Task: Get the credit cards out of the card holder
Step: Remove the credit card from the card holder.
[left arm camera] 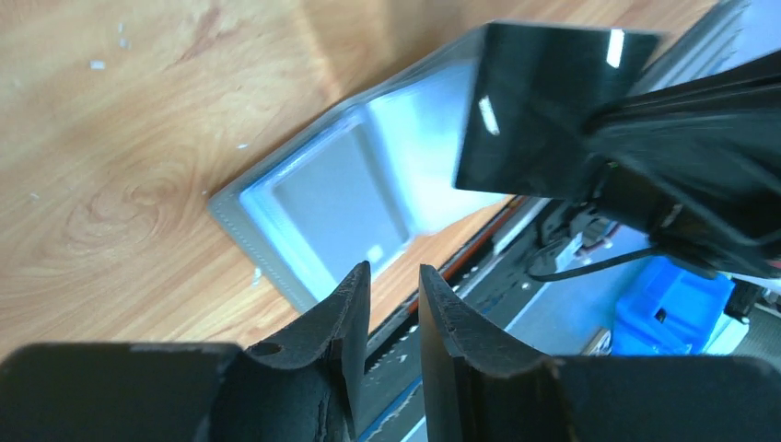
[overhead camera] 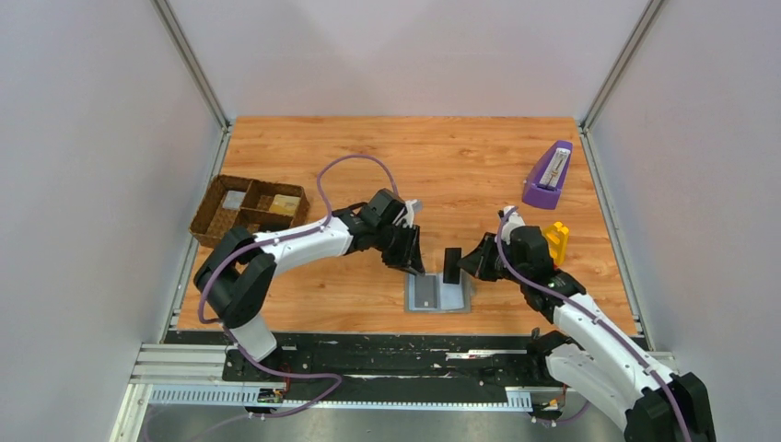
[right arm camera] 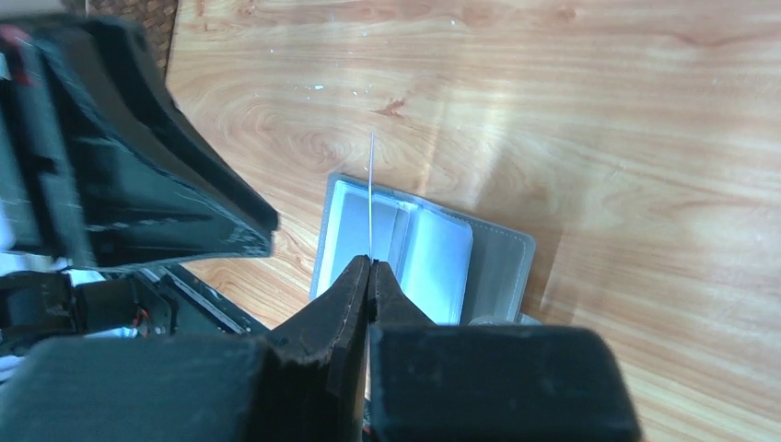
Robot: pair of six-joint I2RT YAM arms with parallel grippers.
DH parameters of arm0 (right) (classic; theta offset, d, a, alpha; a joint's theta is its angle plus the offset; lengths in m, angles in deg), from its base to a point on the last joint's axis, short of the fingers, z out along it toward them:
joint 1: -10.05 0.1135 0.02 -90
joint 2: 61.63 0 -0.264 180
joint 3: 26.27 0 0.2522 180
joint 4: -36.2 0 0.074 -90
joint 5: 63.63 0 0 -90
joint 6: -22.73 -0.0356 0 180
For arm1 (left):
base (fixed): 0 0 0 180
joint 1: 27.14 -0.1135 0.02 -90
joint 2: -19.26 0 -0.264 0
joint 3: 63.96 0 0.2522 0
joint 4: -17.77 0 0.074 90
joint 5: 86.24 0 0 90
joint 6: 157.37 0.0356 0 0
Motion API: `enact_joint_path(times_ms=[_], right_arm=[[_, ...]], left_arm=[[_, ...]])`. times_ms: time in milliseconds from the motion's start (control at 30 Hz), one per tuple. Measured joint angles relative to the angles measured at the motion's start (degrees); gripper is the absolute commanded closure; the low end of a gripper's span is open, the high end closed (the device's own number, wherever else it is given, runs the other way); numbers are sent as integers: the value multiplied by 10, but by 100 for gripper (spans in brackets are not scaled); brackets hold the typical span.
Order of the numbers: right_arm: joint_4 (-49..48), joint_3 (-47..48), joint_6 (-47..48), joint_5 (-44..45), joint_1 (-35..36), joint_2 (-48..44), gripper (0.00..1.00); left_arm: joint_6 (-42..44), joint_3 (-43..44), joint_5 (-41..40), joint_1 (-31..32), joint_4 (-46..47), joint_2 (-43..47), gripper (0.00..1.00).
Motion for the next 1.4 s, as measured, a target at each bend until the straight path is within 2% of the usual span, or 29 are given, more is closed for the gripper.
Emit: enact_joint_path(times_ms=[133,233,433,533,833,1067,1400], right_arm=[[-3,8,38,19,29,-15,100],[-17,10,85,60,83,-27,100],[-77,13,202,209,232,-21,100],[-116,15,261,283,296,-1,100],[-237,13,456,442,434,57,100],[-277,13,517,487,461,73,100],[-273,13,512,517,462,88,100]], left_arm=[[-2,28,-13,-8,-17,51,61],[-8,29,-17,-21,-22,97,56],[-35,28,-18,-65,-23,163,54],[-57,15,-5,-83,-10,179,49],[-115,-50,18,-99,22,200,48],[-157,-86,40,-101,72,199,46],[-184,-101,53,-102,110,206,43]])
